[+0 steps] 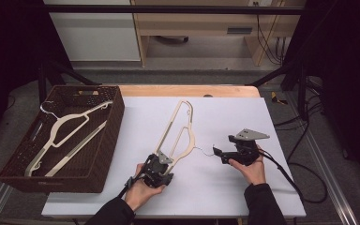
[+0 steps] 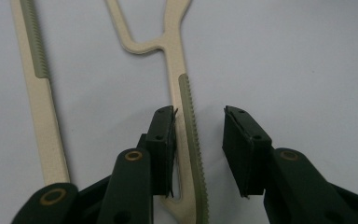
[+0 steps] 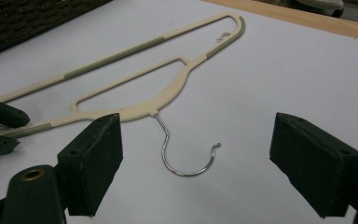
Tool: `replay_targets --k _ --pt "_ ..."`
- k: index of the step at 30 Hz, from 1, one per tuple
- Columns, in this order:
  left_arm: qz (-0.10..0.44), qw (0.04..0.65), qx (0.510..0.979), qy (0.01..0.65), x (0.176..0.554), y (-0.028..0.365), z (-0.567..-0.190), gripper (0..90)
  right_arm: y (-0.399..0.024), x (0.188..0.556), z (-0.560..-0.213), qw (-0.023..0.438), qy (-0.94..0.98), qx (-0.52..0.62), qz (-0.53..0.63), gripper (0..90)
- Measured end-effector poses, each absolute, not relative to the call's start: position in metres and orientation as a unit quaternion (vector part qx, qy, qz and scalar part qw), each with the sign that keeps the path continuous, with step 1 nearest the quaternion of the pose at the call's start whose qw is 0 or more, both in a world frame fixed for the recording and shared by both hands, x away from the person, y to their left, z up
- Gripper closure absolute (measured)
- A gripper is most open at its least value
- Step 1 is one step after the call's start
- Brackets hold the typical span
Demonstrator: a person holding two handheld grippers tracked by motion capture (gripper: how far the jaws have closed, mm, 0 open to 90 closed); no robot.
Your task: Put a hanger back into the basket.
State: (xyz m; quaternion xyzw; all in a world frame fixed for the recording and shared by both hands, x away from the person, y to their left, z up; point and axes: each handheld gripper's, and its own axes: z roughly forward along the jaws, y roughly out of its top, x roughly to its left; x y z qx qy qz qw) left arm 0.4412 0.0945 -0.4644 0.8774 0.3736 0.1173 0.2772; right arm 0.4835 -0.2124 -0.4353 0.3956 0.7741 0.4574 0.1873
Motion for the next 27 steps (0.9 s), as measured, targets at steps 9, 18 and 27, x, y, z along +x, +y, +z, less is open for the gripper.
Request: replay_targets --k 9,18,27 --pt "0.136 0.3 0.862 0.386 0.439 0.1 -0.468 78.7 -0.202 0.486 -0.438 0.18 0.781 0.39 0.454 17.5" --pt "0.148 0.313 0.86 0.374 0.437 0.109 -0.458 79.2 -0.189 0.495 -0.443 0.168 0.791 0.381 0.449 19.7" --pt "0.152 0.334 0.852 0.373 0.438 0.125 -0.439 79.3 -0.162 0.51 -0.459 0.144 0.805 0.374 0.439 34.6"
